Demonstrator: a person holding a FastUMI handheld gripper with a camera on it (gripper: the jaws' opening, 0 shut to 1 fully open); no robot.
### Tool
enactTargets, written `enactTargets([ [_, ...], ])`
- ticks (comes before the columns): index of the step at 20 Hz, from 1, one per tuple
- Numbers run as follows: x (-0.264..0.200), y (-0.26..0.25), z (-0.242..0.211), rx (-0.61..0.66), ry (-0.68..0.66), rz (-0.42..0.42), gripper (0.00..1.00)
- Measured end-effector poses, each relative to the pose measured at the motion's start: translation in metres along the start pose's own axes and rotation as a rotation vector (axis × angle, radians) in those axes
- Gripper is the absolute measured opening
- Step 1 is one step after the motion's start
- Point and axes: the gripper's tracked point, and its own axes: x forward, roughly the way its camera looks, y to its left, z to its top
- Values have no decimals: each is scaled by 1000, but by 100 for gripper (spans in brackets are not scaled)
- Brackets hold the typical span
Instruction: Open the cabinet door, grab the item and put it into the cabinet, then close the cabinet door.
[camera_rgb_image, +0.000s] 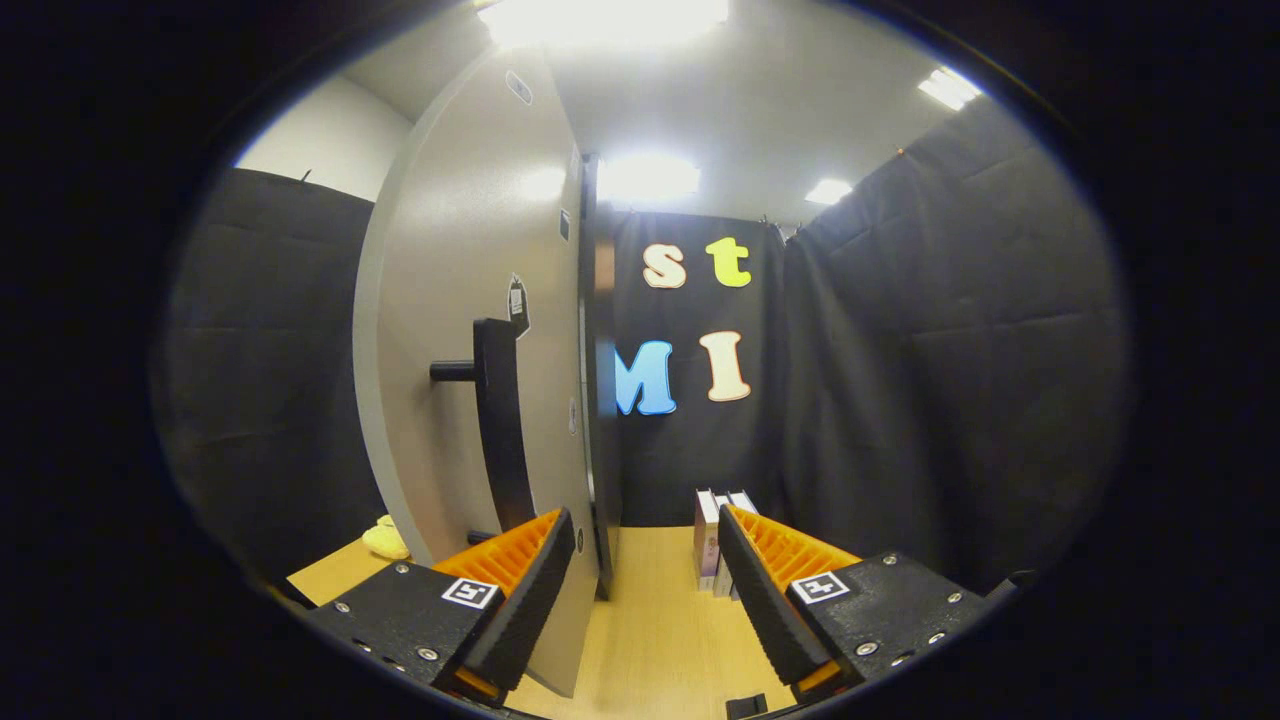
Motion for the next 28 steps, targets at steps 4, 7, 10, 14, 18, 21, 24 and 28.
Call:
enactTargets([
  [4,-2,57,-2,22,-1,46,90],
  [7,7,102,-7,35,16,101,90],
  [10,20,131,-4,34,23,115,91],
  [14,42,174,-8,54,30,147,90],
  [18,66,224,-3,58,28,208,91],
  [21,76,262,-4,39,28,255,91],
  [24,86,281,-9,7,22,264,91],
  [28,98,300,-25,-13,37,268,92],
])
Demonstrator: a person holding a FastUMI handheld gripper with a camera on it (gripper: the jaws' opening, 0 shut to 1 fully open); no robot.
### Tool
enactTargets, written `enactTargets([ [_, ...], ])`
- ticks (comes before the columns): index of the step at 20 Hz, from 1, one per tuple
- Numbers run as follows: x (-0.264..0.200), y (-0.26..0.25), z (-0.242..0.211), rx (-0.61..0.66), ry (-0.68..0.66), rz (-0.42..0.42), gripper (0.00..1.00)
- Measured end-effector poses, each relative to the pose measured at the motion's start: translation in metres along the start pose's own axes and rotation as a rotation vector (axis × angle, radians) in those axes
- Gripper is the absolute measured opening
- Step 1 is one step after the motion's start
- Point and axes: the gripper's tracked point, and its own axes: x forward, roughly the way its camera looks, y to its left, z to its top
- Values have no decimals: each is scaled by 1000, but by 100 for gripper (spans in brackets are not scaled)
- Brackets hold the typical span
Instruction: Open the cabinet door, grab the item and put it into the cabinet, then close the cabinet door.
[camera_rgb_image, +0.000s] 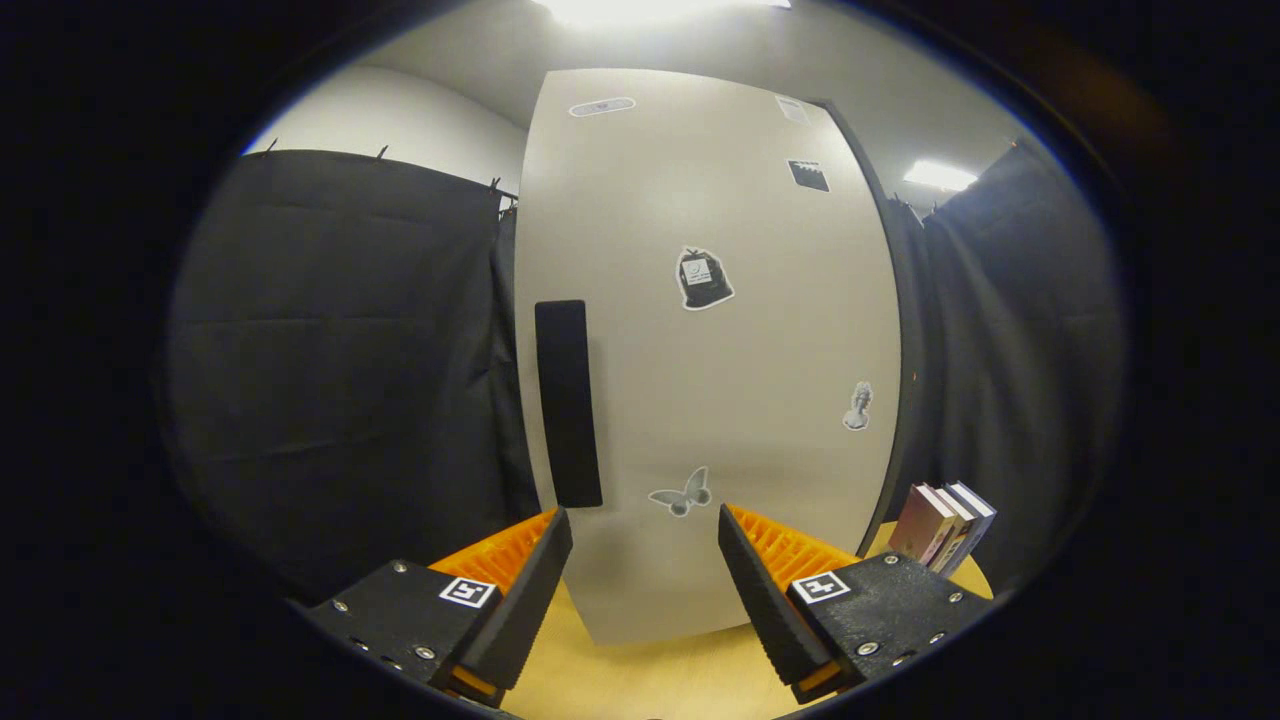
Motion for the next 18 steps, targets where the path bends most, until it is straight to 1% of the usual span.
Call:
enactTargets([
  [2,10,5,-8,11,18,8,92],
  [4,17,11,-15,36,31,35,92],
  [9,19,17,-15,25,32,73,92],
  [13,18,18,-11,10,23,89,92],
  [18,19,6,-15,4,37,76,92],
])
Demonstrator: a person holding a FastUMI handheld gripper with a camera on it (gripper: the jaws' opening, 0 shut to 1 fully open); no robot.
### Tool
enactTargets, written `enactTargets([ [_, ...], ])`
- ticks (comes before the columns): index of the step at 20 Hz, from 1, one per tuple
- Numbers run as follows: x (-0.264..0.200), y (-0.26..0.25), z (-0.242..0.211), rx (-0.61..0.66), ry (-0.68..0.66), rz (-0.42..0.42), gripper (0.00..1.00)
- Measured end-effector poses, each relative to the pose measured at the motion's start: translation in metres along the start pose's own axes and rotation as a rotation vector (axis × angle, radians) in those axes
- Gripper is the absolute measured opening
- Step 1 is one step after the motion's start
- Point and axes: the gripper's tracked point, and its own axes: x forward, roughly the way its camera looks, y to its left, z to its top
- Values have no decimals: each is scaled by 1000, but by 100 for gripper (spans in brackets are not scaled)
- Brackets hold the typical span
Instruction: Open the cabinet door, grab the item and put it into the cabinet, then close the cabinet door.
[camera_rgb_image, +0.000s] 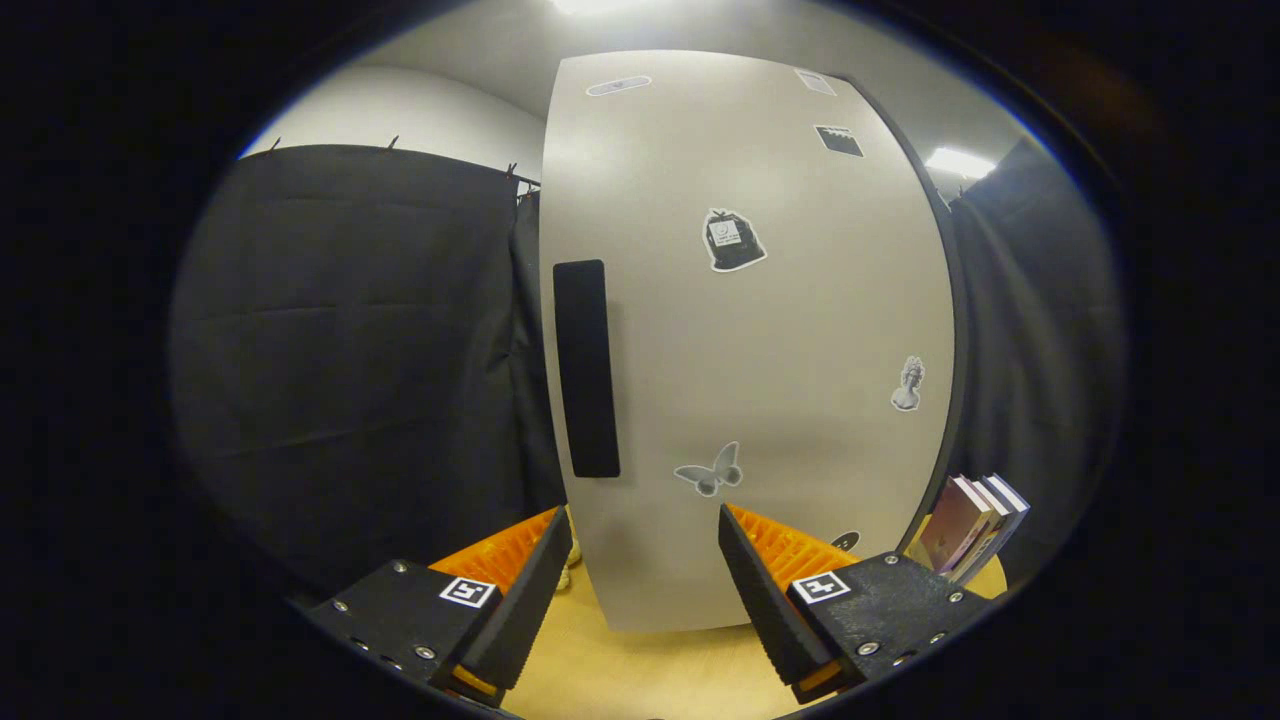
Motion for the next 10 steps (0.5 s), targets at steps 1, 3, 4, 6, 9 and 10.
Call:
enactTargets([
  [1,-1,-2,-2,10,5,-4,92],
  [3,-1,-3,-4,30,11,-8,92],
  [4,-2,-4,-5,30,14,-12,92],
  [6,-2,-5,-8,25,21,-14,92],
  [9,-4,-4,-11,17,26,-16,92],
  [10,-5,-3,-10,18,23,-16,92],
])
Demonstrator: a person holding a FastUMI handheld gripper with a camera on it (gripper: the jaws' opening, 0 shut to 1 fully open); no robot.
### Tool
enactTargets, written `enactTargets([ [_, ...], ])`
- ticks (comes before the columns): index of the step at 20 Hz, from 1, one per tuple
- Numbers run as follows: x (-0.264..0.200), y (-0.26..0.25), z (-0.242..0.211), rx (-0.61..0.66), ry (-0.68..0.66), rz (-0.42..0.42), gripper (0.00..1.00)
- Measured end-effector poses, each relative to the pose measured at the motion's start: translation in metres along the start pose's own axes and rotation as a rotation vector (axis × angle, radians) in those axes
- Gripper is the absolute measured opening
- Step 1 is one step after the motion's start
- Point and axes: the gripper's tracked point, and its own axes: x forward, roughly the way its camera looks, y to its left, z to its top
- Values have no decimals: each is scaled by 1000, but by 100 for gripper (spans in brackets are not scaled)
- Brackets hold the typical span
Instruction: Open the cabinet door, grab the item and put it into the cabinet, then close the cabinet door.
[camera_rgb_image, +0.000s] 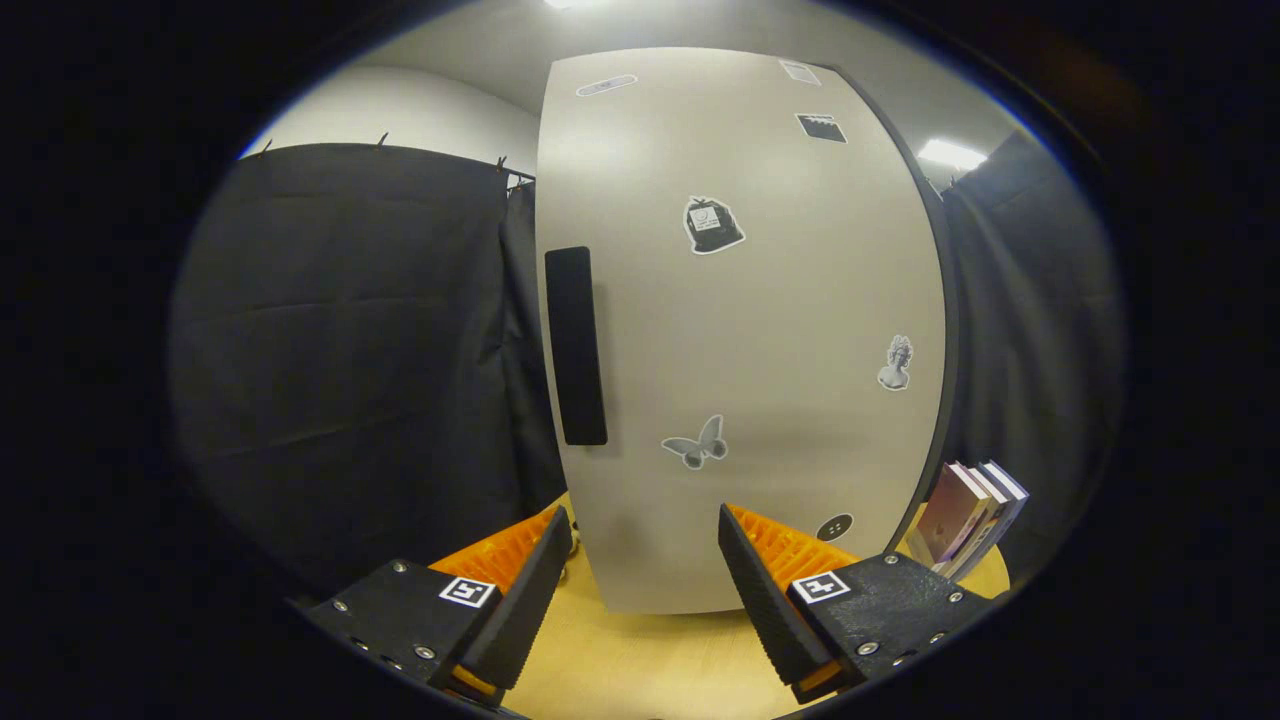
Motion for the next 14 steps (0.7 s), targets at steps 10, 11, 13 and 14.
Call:
enactTargets([
  [10,-4,8,-2,8,4,6,92],
  [11,-5,9,-3,6,4,7,92],
  [13,-7,11,-3,2,2,9,92],
  [14,-8,11,-2,2,0,10,92],
])
